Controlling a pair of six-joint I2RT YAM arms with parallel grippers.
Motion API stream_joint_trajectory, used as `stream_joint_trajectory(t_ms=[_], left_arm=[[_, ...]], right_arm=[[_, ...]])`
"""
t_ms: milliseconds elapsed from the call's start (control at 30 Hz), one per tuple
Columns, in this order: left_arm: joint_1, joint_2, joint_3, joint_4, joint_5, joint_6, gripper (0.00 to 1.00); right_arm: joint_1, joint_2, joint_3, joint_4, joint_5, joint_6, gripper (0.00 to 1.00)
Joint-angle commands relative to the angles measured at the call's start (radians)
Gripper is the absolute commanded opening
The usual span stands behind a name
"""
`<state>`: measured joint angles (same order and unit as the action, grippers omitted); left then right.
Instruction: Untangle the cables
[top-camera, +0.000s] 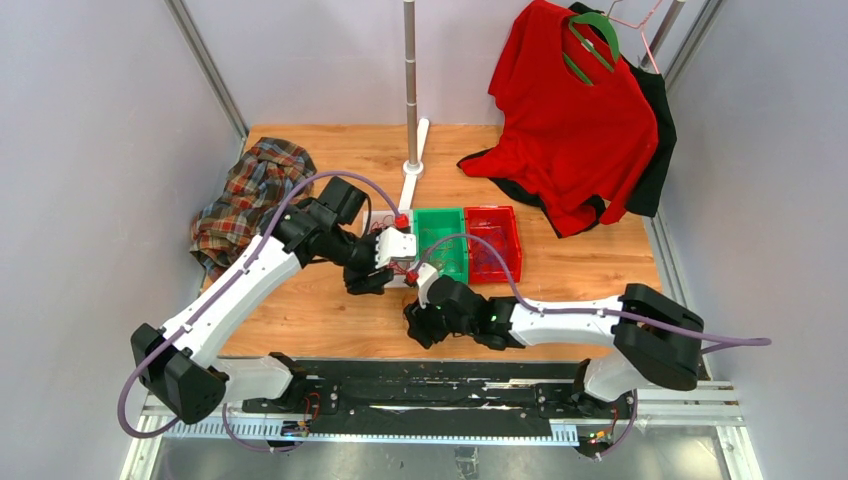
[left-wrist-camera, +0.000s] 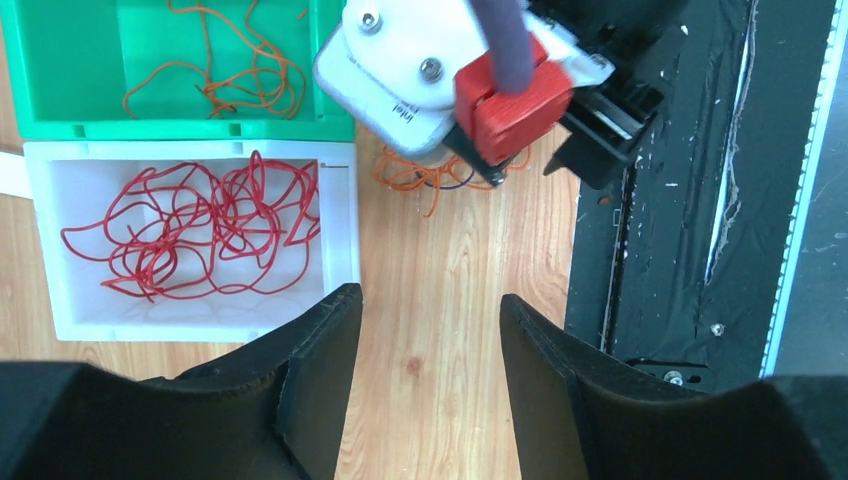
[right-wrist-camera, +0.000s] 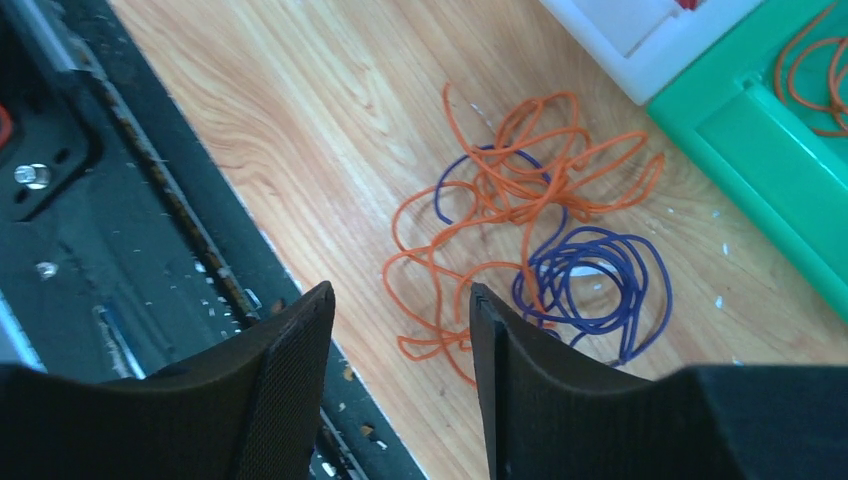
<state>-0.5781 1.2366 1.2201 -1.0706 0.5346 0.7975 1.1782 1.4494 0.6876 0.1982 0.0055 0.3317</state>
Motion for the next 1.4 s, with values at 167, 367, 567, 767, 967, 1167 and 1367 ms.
stream_joint_trajectory(t_ms=[167, 367, 567, 767, 967, 1167, 1367], left_arm=[[0.004, -0.059, 0.014, 0.014, 0.051, 0.012, 0.58], [0.004, -0.069, 0.015, 0.014, 0.052, 0.005, 0.58], [0.004, -0.098, 0.04, 0.014, 0.033, 0.015, 0.58], [0.004, -0.106, 0.041, 0.014, 0.051, 0.015, 0.58], [0.004, -0.165, -0.065, 0.013, 0.043, 0.07, 0.57], [0.003, -0.249, -0.139, 0.02, 0.212, 0.091, 0.58], [-0.047, -0.325, -0.243, 0.222, 0.193, -0.02, 0.61]], right_arm=[[0.033, 0.037, 0.076, -0.1, 0.134, -0.062, 0.49], [0.032, 0.081, 0.101, -0.098, 0.077, -0.072, 0.31], [0.032, 0.108, 0.137, -0.154, 0.012, -0.063, 0.29], [0.033, 0.122, 0.163, -0.201, 0.042, -0.055, 0.19], [0.024, -0.072, 0.131, -0.138, 0.009, -0.012, 0.01], [-0.023, -0.293, 0.058, -0.006, -0.118, 0.016, 0.01], [-0.061, -0.384, 0.015, 0.117, -0.188, 0.054, 0.01]])
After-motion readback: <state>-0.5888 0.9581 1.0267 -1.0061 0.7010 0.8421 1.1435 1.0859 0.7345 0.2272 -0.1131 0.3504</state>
